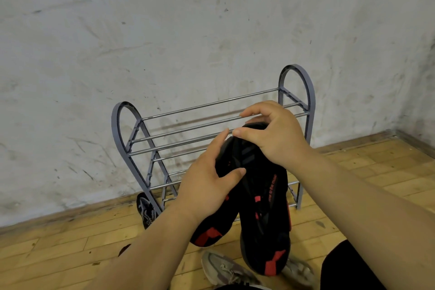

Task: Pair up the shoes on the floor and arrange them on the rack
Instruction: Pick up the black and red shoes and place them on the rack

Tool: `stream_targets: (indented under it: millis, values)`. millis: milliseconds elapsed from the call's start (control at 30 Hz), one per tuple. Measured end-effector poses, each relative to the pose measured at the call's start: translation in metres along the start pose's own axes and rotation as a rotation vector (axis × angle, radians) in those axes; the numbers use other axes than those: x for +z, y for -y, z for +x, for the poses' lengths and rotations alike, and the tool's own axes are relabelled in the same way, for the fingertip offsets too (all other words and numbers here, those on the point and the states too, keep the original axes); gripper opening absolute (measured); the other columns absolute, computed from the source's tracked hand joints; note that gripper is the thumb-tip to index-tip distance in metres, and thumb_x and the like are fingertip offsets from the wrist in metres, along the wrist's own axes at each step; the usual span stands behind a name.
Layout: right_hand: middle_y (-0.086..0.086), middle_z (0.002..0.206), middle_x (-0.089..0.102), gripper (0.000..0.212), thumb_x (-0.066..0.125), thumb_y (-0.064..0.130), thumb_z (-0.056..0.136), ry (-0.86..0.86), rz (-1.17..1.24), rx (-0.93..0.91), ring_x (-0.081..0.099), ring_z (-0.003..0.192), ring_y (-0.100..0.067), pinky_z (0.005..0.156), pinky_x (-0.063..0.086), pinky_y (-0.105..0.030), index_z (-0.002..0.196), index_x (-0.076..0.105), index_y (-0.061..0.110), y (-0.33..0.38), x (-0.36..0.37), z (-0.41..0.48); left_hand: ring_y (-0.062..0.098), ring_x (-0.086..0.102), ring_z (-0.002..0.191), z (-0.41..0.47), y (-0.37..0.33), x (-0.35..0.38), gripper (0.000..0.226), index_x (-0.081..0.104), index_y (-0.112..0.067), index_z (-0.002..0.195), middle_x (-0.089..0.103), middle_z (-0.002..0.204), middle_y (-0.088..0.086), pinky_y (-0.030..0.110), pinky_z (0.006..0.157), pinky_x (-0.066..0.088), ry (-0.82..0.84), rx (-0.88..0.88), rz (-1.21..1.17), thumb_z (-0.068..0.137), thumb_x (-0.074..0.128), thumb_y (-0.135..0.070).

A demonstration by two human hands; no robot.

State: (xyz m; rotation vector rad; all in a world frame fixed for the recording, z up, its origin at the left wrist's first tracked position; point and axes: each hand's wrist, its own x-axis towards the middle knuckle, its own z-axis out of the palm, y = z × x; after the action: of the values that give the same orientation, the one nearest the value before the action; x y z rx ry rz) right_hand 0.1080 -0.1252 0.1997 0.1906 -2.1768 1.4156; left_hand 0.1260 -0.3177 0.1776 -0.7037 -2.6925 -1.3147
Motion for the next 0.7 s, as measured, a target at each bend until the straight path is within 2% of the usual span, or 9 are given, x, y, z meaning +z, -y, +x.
stream_targets:
  millis: [100, 267, 333, 433, 533, 567, 633, 667, 700]
  values:
    - [0.017, 0.121, 0.059, 0.036, 0.089, 0.033, 0.077, 0.035, -0.009, -0.015, 0.065, 0.105, 0.0, 0.095, 0.052, -0.026, 0.105, 0.069, 0.042, 0.001, -0.004, 0.001, -0.036, 0.044, 0.105, 0.002, 0.001, 0.002, 0.08, 0.025, -0.063, 0.152, 0.046, 0.11, -0.062, -0.007, 0.081, 0.035, -0.029, -0.007, -0.025, 0.093, 0.073, -0.041]
    - [0.017, 0.149, 0.042, 0.051, 0.081, 0.039, 0.085, 0.121, -0.074, -0.002, 0.043, 0.136, 0.001, 0.116, 0.038, -0.034, 0.13, 0.061, 0.053, 0.0, -0.012, -0.001, -0.025, 0.05, 0.117, 0.006, -0.001, -0.008, 0.072, 0.03, -0.073, 0.142, 0.053, 0.123, -0.053, 0.006, 0.092, 0.042, -0.079, 0.023, -0.064, 0.098, 0.069, -0.031]
    - [0.019, 0.157, 0.033, 0.056, 0.076, 0.042, 0.088, 0.186, -0.064, 0.023, 0.036, 0.143, -0.002, 0.118, 0.036, -0.039, 0.137, 0.054, 0.058, 0.001, -0.014, -0.004, -0.017, 0.055, 0.12, 0.008, -0.001, -0.015, 0.068, 0.038, -0.068, 0.143, 0.058, 0.128, -0.045, 0.017, 0.097, 0.048, -0.123, 0.027, -0.129, 0.1, 0.066, -0.022]
    - [0.023, 0.159, 0.031, 0.06, 0.069, 0.039, 0.094, 0.283, -0.016, 0.051, 0.045, 0.139, -0.002, 0.109, 0.043, -0.03, 0.141, 0.043, 0.065, 0.005, -0.015, -0.01, -0.013, 0.059, 0.118, 0.013, 0.005, -0.025, 0.063, 0.045, -0.057, 0.146, 0.063, 0.127, -0.035, 0.024, 0.097, 0.052, -0.228, -0.001, -0.232, 0.101, 0.064, -0.018]
    - [0.021, 0.142, 0.058, 0.064, 0.065, 0.029, 0.099, 0.401, 0.106, 0.104, 0.063, 0.12, 0.0, 0.102, 0.051, -0.027, 0.143, 0.038, 0.067, 0.004, -0.012, -0.013, -0.007, 0.063, 0.116, 0.019, 0.011, -0.032, 0.059, 0.048, -0.054, 0.145, 0.066, 0.128, -0.028, 0.03, 0.096, 0.058, -0.328, -0.035, -0.33, 0.1, 0.065, -0.02]
    - [0.028, 0.132, 0.063, 0.067, 0.064, 0.025, 0.101, 0.452, 0.146, 0.13, 0.066, 0.113, 0.005, 0.096, 0.053, -0.02, 0.143, 0.034, 0.069, 0.004, -0.011, -0.014, -0.007, 0.063, 0.117, 0.02, 0.012, -0.033, 0.059, 0.048, -0.053, 0.146, 0.066, 0.128, -0.027, 0.027, 0.095, 0.058, -0.354, -0.044, -0.359, 0.1, 0.066, -0.02]
    - [0.044, 0.128, 0.057, 0.071, 0.061, 0.024, 0.102, 0.523, 0.168, 0.145, 0.056, 0.113, 0.022, 0.091, 0.047, -0.007, 0.142, 0.027, 0.072, 0.004, -0.006, -0.018, -0.008, 0.063, 0.116, 0.021, 0.014, -0.035, 0.059, 0.049, -0.051, 0.146, 0.066, 0.128, -0.028, 0.023, 0.094, 0.059, -0.385, -0.058, -0.404, 0.1, 0.066, -0.018]
    - [0.046, 0.134, 0.051, 0.073, 0.061, 0.025, 0.103, 0.537, 0.171, 0.146, 0.05, 0.121, 0.023, 0.098, 0.045, -0.009, 0.144, 0.023, 0.073, 0.003, -0.004, -0.018, -0.008, 0.063, 0.116, 0.021, 0.016, -0.035, 0.059, 0.049, -0.051, 0.146, 0.066, 0.128, -0.028, 0.024, 0.094, 0.059, -0.388, -0.065, -0.412, 0.1, 0.066, -0.018]
    - [0.042, 0.142, 0.047, 0.075, 0.06, 0.027, 0.103, 0.543, 0.167, 0.147, 0.044, 0.13, 0.019, 0.108, 0.042, -0.017, 0.146, 0.018, 0.073, 0.003, -0.002, -0.02, -0.005, 0.064, 0.116, 0.021, 0.016, -0.035, 0.059, 0.049, -0.053, 0.146, 0.066, 0.128, -0.027, 0.028, 0.094, 0.06, -0.386, -0.076, -0.419, 0.1, 0.066, -0.02]
